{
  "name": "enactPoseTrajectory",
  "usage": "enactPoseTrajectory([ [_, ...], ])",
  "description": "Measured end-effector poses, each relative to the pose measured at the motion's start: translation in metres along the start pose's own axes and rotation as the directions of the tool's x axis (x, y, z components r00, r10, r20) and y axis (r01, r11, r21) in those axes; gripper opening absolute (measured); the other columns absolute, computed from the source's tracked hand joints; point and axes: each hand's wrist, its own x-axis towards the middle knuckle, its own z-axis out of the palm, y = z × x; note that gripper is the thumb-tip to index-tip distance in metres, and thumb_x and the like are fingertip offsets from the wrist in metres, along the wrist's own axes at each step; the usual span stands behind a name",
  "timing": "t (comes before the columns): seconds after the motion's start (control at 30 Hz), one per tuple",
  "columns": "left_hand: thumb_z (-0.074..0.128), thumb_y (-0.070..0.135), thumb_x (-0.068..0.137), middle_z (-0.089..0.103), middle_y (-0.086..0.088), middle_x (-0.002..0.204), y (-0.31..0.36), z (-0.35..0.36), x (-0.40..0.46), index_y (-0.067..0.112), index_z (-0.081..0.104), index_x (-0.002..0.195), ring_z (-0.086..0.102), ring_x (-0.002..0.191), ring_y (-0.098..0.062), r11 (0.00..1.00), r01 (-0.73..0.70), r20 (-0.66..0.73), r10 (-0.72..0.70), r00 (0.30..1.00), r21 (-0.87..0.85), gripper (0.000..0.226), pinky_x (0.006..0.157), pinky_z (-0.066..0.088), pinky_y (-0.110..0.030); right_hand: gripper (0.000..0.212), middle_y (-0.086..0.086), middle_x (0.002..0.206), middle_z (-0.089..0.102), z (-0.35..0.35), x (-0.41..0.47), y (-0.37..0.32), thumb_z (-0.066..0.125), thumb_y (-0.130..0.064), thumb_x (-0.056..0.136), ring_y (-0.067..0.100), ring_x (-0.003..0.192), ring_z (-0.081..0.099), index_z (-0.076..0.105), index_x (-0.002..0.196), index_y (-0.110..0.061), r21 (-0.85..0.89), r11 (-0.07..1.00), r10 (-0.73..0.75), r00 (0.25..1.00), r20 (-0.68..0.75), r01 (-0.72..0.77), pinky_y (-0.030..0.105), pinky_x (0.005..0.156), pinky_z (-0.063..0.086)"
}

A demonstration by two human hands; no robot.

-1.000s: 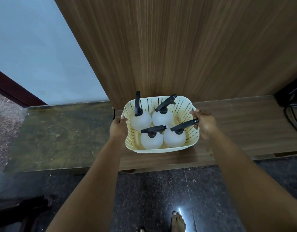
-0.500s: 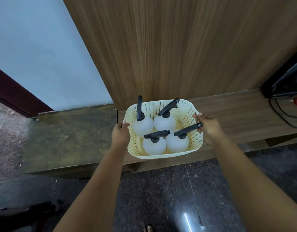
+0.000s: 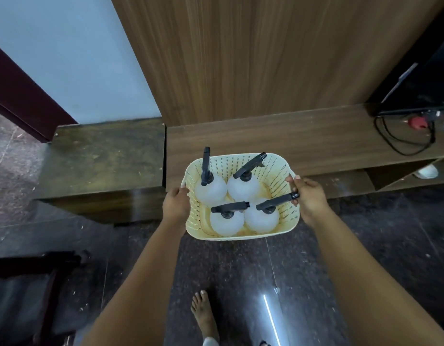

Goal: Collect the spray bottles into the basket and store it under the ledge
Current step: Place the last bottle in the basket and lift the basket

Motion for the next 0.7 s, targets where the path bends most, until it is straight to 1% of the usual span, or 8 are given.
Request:
enactPoseTrajectory([
  [0.07,0.041,0.024,0.097,0.063,-0.02,0.104,-0.023,0.003,-0.014,0.007,0.062,0.101,0.057,0.082,-0.031,0.999,0.041,-0.007,-0.041,0.999,-0.007,0.028,0.07,0.045,-0.042,0.034,0.002,0.069,0.046,-0.013,-0.009,0.015,0.044,-0.023,0.1,0.014,0.058,0.037,0.065,0.075,-0.015,-0.006,1.0,0.022,1.0,0.007,-0.022,0.028,0.051,0.027],
  [0.13,0.042,0.023,0.098,0.062,-0.02,0.103,-0.046,0.006,-0.022,0.005,0.06,0.11,0.056,0.076,-0.025,0.997,0.079,-0.004,-0.079,0.997,0.001,0.028,0.065,0.042,-0.033,0.036,0.004,0.07,0.047,-0.025,-0.013,0.031,0.043,-0.022,0.101,0.014,0.059,0.039,0.065,0.073,-0.015,-0.024,0.998,0.054,0.999,0.0,-0.054,0.029,0.05,0.027],
  [0.2,0.044,0.022,0.096,0.063,-0.02,0.103,-0.068,0.01,-0.024,0.004,0.06,0.112,0.058,0.078,-0.027,0.992,0.122,0.005,-0.122,0.992,0.026,0.028,0.068,0.04,-0.032,0.036,0.004,0.067,0.046,-0.033,-0.013,0.053,0.043,-0.021,0.101,0.014,0.058,0.038,0.067,0.076,-0.012,-0.044,0.995,0.086,0.996,-0.005,-0.086,0.029,0.05,0.027],
  [0.33,0.043,0.017,0.096,0.053,-0.006,0.076,-0.11,0.022,-0.016,0.004,0.06,0.111,0.045,0.061,-0.017,0.977,0.195,0.029,-0.198,0.98,0.092,0.026,0.059,0.04,-0.028,0.03,0.002,0.064,0.045,-0.045,-0.003,0.1,0.042,-0.017,0.101,0.014,0.055,0.037,0.068,0.097,-0.004,-0.085,0.986,0.144,0.989,-0.036,-0.147,0.027,0.05,0.029],
  [0.4,0.041,0.015,0.097,0.054,-0.007,0.078,-0.131,0.03,-0.008,0.005,0.059,0.106,0.046,0.06,-0.017,0.967,0.228,0.033,-0.233,0.972,0.11,0.023,0.057,0.04,-0.029,0.029,0.003,0.065,0.047,-0.046,0.007,0.124,0.041,-0.015,0.1,0.014,0.056,0.039,0.066,0.088,-0.006,-0.103,0.978,0.179,0.983,-0.042,-0.182,0.026,0.051,0.03],
  [0.5,0.04,0.015,0.097,0.056,-0.008,0.08,-0.163,0.043,0.013,0.002,0.059,0.107,0.049,0.062,-0.017,0.958,0.242,0.036,-0.25,0.968,0.157,0.025,0.057,0.042,-0.028,0.04,0.007,0.063,0.048,-0.043,0.03,0.16,0.044,-0.014,0.098,0.015,0.056,0.042,0.049,0.059,-0.01,-0.136,0.969,0.201,0.978,-0.046,-0.206,0.026,0.051,0.033],
  [0.6,0.039,0.014,0.099,0.058,-0.01,0.087,-0.186,0.059,0.043,0.0,0.057,0.112,0.052,0.064,-0.016,0.954,0.217,0.036,-0.229,0.973,0.205,0.026,0.057,0.043,-0.027,0.04,0.006,0.064,0.05,-0.034,0.057,0.192,0.043,-0.008,0.098,0.01,0.056,0.045,0.046,0.058,-0.011,-0.092,0.963,0.248,0.966,-0.071,-0.254,0.016,0.044,0.035],
  [0.7,0.038,0.016,0.1,0.059,-0.008,0.084,-0.206,0.075,0.081,0.0,0.056,0.116,0.055,0.065,-0.016,0.952,0.193,0.046,-0.21,0.977,0.239,0.028,0.067,0.047,-0.032,0.039,0.004,0.061,0.056,-0.02,0.088,0.218,0.038,-0.003,0.098,0.001,0.048,0.051,0.044,0.06,-0.009,-0.051,0.967,0.245,0.967,-0.076,-0.249,0.011,0.04,0.035],
])
